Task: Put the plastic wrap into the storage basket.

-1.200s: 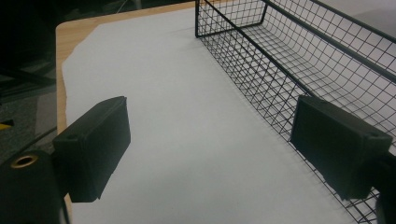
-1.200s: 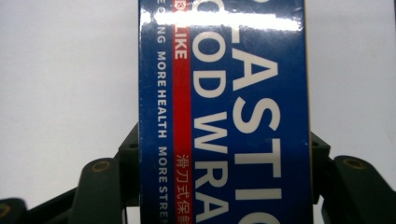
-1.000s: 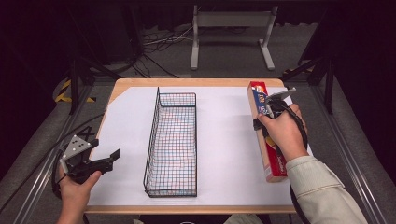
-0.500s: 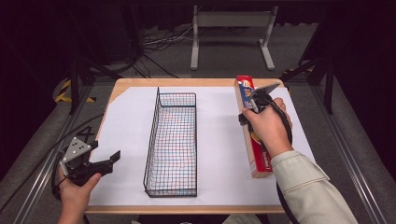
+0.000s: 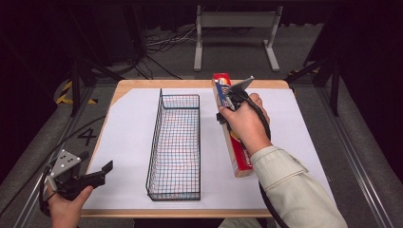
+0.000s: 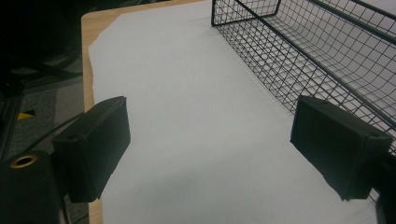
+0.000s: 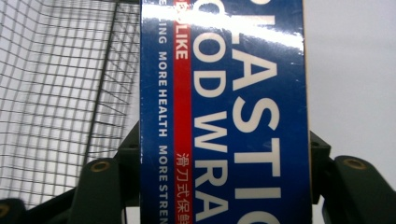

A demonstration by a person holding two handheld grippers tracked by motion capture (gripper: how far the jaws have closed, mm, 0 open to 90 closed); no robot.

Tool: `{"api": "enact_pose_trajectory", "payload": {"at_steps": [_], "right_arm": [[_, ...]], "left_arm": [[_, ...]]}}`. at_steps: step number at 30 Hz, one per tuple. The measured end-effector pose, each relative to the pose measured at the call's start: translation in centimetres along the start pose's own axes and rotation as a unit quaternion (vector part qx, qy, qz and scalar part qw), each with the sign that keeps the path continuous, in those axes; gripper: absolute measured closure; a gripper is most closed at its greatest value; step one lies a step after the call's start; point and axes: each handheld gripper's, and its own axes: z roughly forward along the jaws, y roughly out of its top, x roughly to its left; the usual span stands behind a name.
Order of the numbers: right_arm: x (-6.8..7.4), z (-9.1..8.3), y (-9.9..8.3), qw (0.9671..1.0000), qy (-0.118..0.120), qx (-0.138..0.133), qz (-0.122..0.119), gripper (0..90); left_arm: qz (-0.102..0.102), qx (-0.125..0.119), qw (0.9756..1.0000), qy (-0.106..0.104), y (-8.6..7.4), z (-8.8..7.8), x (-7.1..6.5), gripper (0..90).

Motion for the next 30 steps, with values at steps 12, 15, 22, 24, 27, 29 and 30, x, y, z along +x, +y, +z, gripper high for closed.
{"api": "enact_pose_trajectory", "payload": {"at_steps": [12,15,22,24,27,29,30], "right_arm": [[3.3,0.3,0.6,0.9994,0.033,-0.009,0.004,39.0],[4.1,0.3,0.6,0.9994,0.032,-0.010,0.008,39.0],[6.2,0.1,0.6,0.9993,0.024,-0.004,0.027,39.0],[6.6,0.0,0.5,0.9991,0.020,0.000,0.037,39.0],[7.4,-0.3,0.5,0.9990,0.009,-0.004,0.045,39.0],[8.0,-0.5,0.5,0.9989,0.006,-0.011,0.044,39.0],[8.4,-0.5,0.5,0.9988,0.005,-0.013,0.047,39.0]], "left_arm": [[-0.005,0.000,1.0000,0.005,-0.5,-0.3,0.2,12.6],[-0.001,0.001,1.0000,-0.001,-0.6,0.0,0.0,12.6],[0.025,0.001,0.9996,-0.015,-0.5,0.5,-0.7,12.1],[0.029,-0.005,0.9994,-0.017,-0.3,0.5,-0.8,12.1],[0.030,-0.012,0.9992,-0.023,-0.1,0.5,-0.8,12.1],[0.032,-0.014,0.9990,-0.026,0.2,0.7,-0.8,12.1],[0.032,-0.015,0.9990,-0.028,0.2,0.8,-0.8,12.1]]}}
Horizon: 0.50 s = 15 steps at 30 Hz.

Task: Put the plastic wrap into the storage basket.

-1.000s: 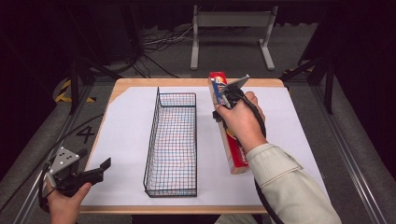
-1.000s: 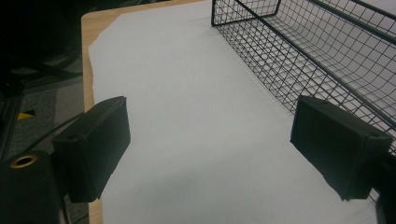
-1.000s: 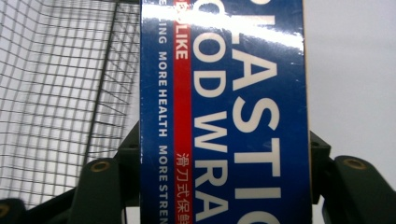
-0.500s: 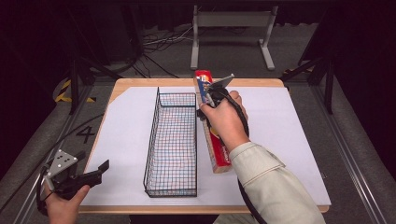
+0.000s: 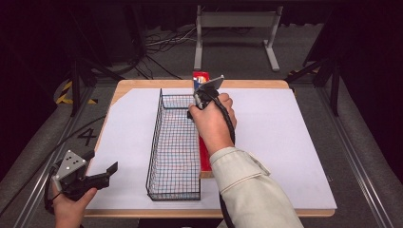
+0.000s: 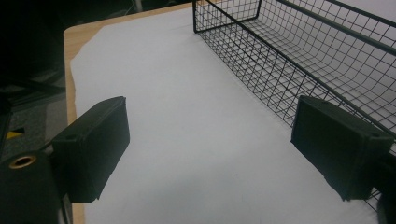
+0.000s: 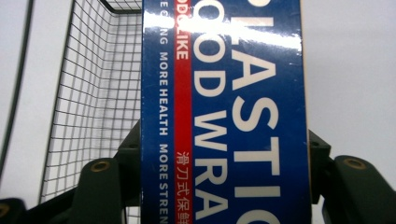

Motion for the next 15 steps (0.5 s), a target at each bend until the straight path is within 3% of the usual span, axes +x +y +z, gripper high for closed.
{"api": "enact_pose_trajectory", "payload": {"at_steps": [15], "right_arm": [[3.5,0.6,-0.6,0.9995,0.006,0.003,0.032,38.9]], "left_arm": [[0.007,-0.007,0.9998,-0.020,1.5,2.4,-0.6,12.4]]}}
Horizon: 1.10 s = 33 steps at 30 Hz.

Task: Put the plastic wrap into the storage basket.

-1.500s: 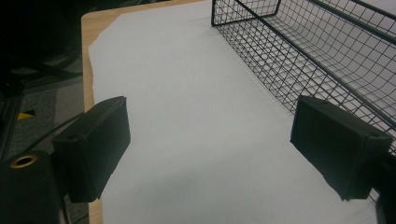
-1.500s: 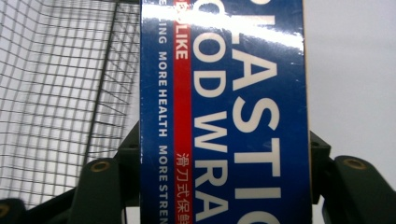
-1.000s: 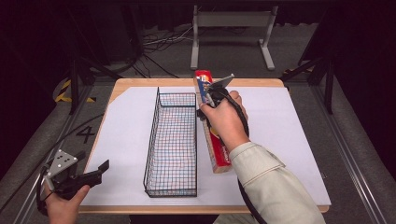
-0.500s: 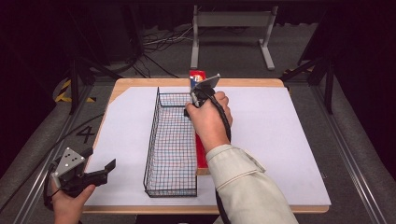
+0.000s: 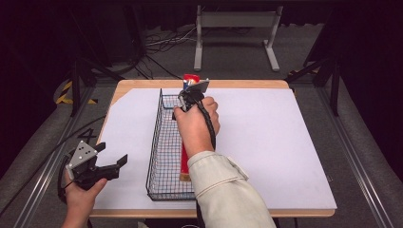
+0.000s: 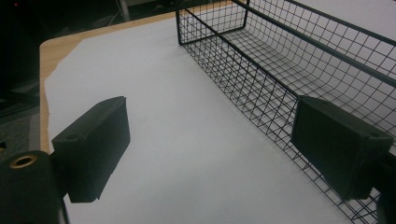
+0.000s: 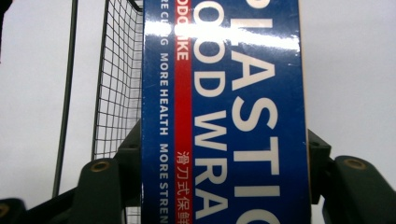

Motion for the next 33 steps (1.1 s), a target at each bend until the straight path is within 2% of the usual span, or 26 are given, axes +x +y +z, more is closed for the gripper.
{"api": "enact_pose_trajectory", "payload": {"at_steps": [5,14,33], "right_arm": [[0.5,0.7,-0.1,1.0000,0.002,0.000,0.009,38.9],[2.1,1.5,-0.8,0.9999,0.009,0.004,-0.011,38.8],[1.9,5.1,-2.3,0.9997,0.004,0.021,-0.014,37.8]], "left_arm": [[0.001,-0.002,1.0000,0.002,-0.1,-0.2,0.0,12.5],[-0.008,-0.005,0.9999,0.012,-0.6,-1.0,0.3,13.0],[-0.010,-0.002,0.9998,0.016,-0.9,-0.8,0.4,13.4]]}}
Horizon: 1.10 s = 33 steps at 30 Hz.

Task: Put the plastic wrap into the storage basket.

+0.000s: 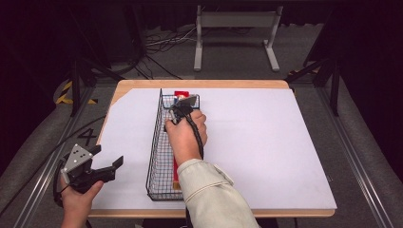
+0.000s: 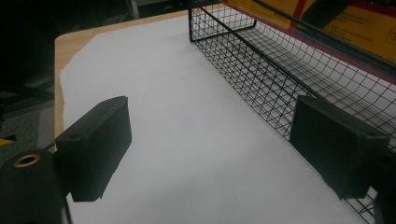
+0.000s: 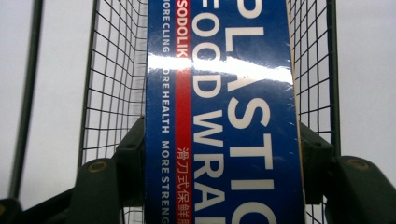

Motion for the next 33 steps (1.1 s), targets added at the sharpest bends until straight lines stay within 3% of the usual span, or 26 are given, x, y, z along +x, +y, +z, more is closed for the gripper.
{"api": "enact_pose_trajectory", "payload": {"at_steps": [33], "right_arm": [[-0.7,3.1,-1.2,0.9996,-0.023,0.018,-0.002,37.8]], "left_arm": [[0.002,0.007,1.0000,-0.002,-0.2,0.5,0.0,13.2]]}}
